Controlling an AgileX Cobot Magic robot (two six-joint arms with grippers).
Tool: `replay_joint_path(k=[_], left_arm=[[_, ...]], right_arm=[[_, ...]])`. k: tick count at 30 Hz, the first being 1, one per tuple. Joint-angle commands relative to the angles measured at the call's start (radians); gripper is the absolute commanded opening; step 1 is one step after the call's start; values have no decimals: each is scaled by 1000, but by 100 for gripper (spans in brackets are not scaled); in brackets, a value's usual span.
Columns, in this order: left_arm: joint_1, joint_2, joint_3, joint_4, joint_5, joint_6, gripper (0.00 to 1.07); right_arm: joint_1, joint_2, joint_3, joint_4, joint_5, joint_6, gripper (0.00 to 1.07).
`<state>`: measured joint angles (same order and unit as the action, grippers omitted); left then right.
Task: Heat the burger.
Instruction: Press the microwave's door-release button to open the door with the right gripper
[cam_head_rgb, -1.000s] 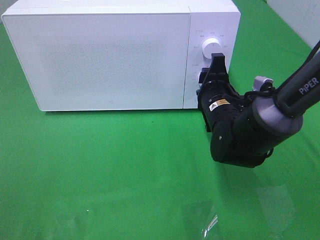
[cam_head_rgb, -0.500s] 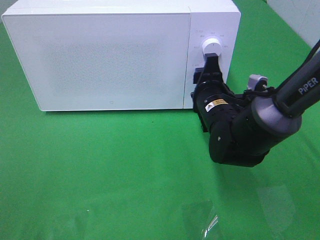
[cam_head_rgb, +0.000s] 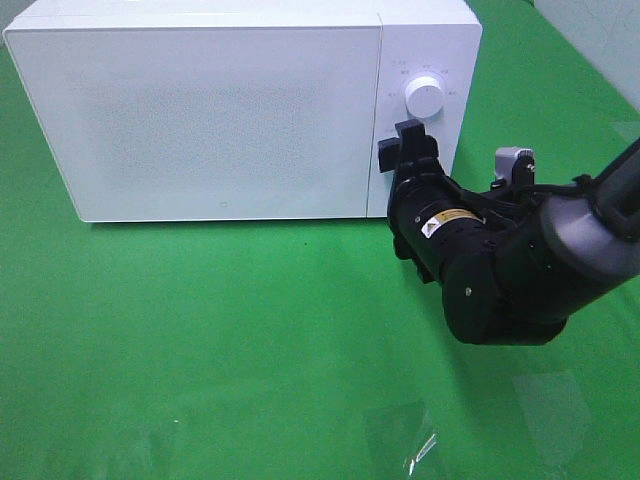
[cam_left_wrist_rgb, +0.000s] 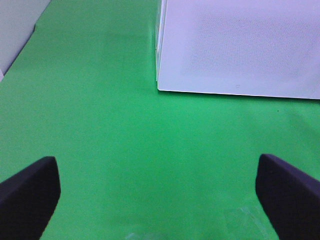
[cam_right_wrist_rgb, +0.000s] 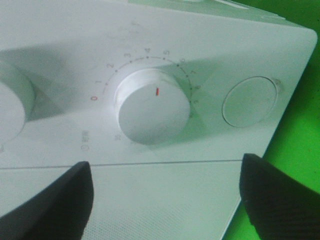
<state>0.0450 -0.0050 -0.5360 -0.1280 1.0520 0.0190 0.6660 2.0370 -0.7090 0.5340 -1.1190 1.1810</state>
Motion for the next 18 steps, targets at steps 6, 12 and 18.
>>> replay_joint_path(k=[6,12,18], left_arm=[[4,-15,3,-3,-14,3,98],[4,-15,3,-3,-14,3,98],[4,-15,3,-3,-14,3,98]], right_arm=[[1,-117,116,-67,46,-102,76],[-3,-297,178,-113,310,-434,76],[-16,-393,177,-110,478,-736,76]])
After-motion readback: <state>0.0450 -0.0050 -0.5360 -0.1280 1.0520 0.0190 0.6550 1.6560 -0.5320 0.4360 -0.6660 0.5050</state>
